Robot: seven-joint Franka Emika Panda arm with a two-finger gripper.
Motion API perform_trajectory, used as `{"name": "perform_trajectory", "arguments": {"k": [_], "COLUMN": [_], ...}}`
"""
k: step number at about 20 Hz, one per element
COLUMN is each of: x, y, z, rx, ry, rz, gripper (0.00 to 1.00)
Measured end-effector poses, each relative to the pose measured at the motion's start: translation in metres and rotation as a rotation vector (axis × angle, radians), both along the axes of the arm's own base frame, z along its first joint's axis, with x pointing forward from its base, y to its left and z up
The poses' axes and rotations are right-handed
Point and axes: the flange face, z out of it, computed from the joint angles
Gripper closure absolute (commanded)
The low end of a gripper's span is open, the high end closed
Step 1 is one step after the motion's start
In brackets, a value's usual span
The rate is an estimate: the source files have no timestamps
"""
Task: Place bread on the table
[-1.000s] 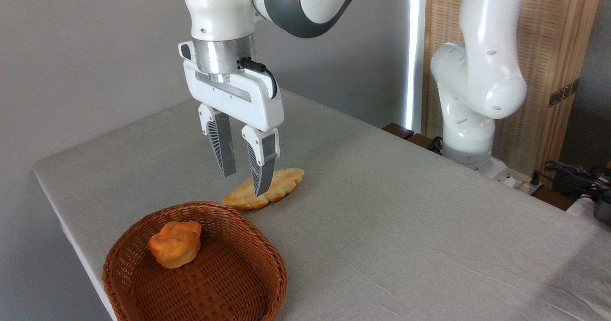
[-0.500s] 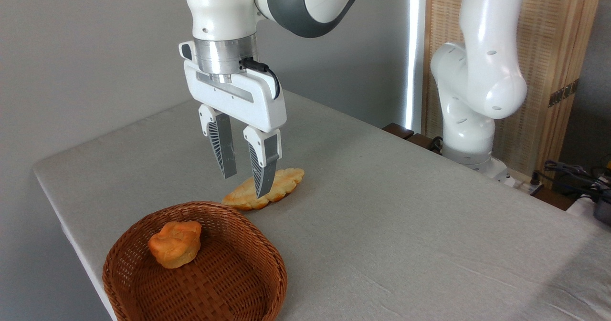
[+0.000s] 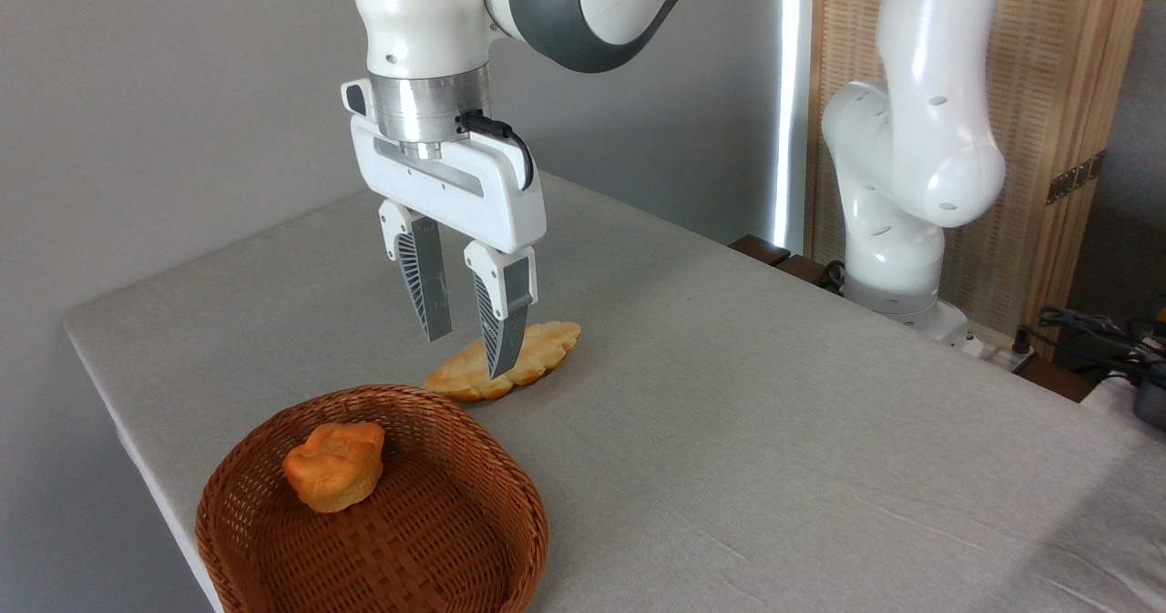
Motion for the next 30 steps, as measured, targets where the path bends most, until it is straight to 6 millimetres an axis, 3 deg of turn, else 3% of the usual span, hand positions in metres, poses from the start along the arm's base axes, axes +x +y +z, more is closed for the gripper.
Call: {"name": "perform_trajectory", "arguments": {"k": [15, 30], "x": [0.003, 0.046], "y": [0.0, -0.022], "z": [-0.003, -0.027], "rx": [0.0, -0.065], "ry": [-0.004, -0.219], "rz": [0.002, 0.015], "gripper": [0.0, 0.0]}}
